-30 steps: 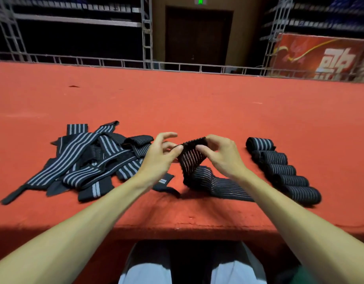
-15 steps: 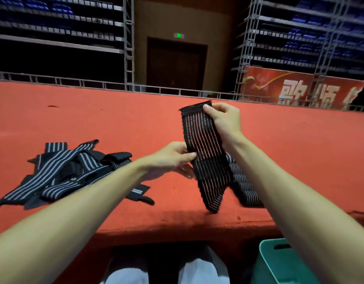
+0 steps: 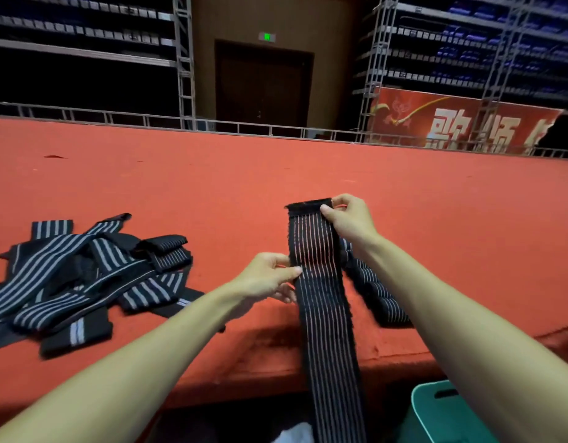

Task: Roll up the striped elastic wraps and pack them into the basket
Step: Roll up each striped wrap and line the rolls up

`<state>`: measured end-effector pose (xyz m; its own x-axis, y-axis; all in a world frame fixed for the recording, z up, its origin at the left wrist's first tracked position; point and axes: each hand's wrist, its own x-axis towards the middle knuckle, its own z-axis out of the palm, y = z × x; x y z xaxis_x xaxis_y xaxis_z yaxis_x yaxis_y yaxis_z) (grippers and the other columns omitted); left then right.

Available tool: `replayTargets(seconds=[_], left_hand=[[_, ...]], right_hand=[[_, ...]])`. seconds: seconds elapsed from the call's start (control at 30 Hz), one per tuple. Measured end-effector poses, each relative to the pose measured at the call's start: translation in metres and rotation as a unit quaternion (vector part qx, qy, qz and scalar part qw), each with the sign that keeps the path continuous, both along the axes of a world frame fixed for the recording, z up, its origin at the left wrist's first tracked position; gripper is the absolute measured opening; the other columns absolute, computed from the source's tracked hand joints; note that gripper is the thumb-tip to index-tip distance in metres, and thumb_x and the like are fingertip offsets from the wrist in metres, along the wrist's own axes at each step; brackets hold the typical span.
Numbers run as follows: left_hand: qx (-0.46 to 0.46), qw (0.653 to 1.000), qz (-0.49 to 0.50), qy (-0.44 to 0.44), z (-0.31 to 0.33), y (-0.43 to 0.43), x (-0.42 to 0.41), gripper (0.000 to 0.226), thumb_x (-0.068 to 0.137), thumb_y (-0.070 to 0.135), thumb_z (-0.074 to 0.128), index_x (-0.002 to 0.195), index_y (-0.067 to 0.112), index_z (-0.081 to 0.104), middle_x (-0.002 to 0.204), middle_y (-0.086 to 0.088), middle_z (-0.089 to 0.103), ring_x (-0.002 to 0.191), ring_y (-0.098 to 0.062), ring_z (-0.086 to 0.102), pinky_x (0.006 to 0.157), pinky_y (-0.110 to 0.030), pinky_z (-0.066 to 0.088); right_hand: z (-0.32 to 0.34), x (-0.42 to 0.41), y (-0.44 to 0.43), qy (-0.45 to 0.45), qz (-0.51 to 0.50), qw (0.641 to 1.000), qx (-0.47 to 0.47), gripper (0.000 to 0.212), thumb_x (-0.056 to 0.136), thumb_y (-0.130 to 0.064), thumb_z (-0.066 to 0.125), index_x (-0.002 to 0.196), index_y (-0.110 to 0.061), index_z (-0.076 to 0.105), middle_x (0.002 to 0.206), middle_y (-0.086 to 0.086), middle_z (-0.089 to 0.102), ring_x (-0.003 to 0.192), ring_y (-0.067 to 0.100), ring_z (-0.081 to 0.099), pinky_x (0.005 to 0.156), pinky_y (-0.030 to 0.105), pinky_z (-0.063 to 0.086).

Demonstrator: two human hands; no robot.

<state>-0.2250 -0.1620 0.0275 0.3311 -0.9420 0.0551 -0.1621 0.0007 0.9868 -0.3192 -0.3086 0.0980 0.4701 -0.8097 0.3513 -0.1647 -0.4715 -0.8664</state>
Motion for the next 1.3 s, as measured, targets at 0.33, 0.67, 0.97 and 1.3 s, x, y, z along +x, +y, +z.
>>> replayTargets(seconds=[0.33,0.67,0.97,1.3], left_hand=[[0.089,0.906,0.129,-0.393,-0.083,-0.064,0.053,0.028,0.089,0.038,0.061,0.067,0.029,0.045,0.073,0.014,0.050,0.078,-0.011,0.047,0.076,-0.032,0.034],[0.061,0.897,0.147,-0.413,-0.110,-0.074,0.064,0.025,0.089,0.042,0.055,0.114,0.035,0.057,0.105,0.017,0.044,0.104,-0.002,0.044,0.091,-0.024,0.028],[0.079,0.870,0.143,-0.466,-0.108,-0.073,0.061,0.031,0.096,0.038,0.043,0.124,0.030,0.054,0.114,0.013,0.045,0.108,-0.007,0.040,0.096,-0.026,0.030],[0.102,0.862,0.058,-0.493,-0.063,0.000,0.077,0.026,0.087,0.022,0.047,0.107,0.024,0.064,0.110,0.002,0.059,0.106,-0.019,0.055,0.095,-0.039,0.042]], right_hand=[[-0.090,0.058,-0.069,0.016,-0.004,0.996,0.085,0.011,0.088,-0.010,0.069,0.094,-0.008,0.060,0.075,0.005,0.064,0.056,0.021,0.068,0.052,0.033,0.057],[-0.172,0.093,-0.088,0.090,-0.031,0.995,-0.007,0.007,0.085,-0.020,0.069,0.087,-0.018,0.063,0.068,-0.003,0.068,0.061,0.007,0.067,0.075,0.027,0.053],[-0.162,0.090,-0.074,0.171,-0.023,0.984,-0.049,0.036,0.082,-0.011,0.060,0.116,-0.013,0.049,0.114,0.005,0.060,0.102,0.021,0.059,0.089,0.030,0.041],[-0.123,0.089,0.009,0.262,0.122,0.947,-0.141,0.029,0.083,-0.007,0.059,0.112,-0.009,0.063,0.115,0.009,0.065,0.110,0.023,0.059,0.094,0.028,0.040]])
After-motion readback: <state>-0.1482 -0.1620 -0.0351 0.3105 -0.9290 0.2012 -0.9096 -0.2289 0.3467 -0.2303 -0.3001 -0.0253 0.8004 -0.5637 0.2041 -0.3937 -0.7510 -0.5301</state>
